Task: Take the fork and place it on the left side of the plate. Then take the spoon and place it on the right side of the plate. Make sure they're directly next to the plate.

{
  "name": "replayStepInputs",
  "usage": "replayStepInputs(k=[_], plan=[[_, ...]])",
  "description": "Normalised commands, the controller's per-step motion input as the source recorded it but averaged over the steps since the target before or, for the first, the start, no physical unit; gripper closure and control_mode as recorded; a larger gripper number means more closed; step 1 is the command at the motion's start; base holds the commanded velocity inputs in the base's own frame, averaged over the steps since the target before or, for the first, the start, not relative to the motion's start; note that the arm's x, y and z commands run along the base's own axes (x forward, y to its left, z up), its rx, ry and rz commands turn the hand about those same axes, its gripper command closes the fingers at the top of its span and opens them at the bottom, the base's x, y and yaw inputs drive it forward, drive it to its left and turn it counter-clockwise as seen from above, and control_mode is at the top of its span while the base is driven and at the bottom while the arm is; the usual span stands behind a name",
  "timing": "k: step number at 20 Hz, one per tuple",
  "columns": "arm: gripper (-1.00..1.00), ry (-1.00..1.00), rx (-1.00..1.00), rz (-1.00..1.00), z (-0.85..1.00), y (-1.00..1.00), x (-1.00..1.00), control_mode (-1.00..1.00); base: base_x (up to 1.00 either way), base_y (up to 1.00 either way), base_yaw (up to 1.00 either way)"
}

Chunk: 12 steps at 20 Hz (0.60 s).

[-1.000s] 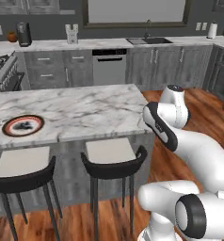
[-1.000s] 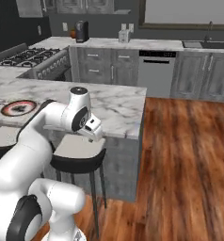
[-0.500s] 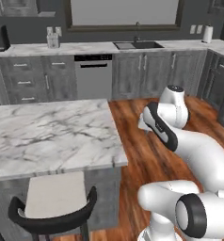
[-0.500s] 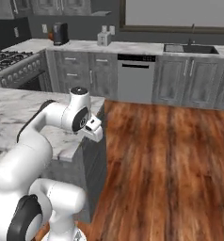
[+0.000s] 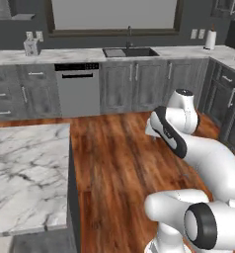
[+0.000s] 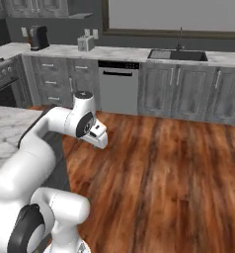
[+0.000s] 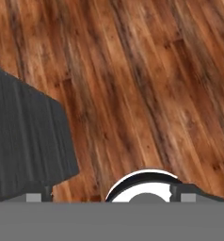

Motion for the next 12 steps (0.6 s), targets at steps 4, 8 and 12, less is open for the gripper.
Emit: replayStepInputs(k=[4,8,12], plan=[[-1.00,0.00,0.00,0.00,0.00,0.00,0.00,1.00,1.00,-1.00,0.15],[-1.00,0.00,0.00,0.00,0.00,0.00,0.00,1.00,1.00,-1.00,0.26],[-1.00,0.00,0.00,0.00,0.00,0.00,0.00,1.00,1.00,-1.00,0.24]])
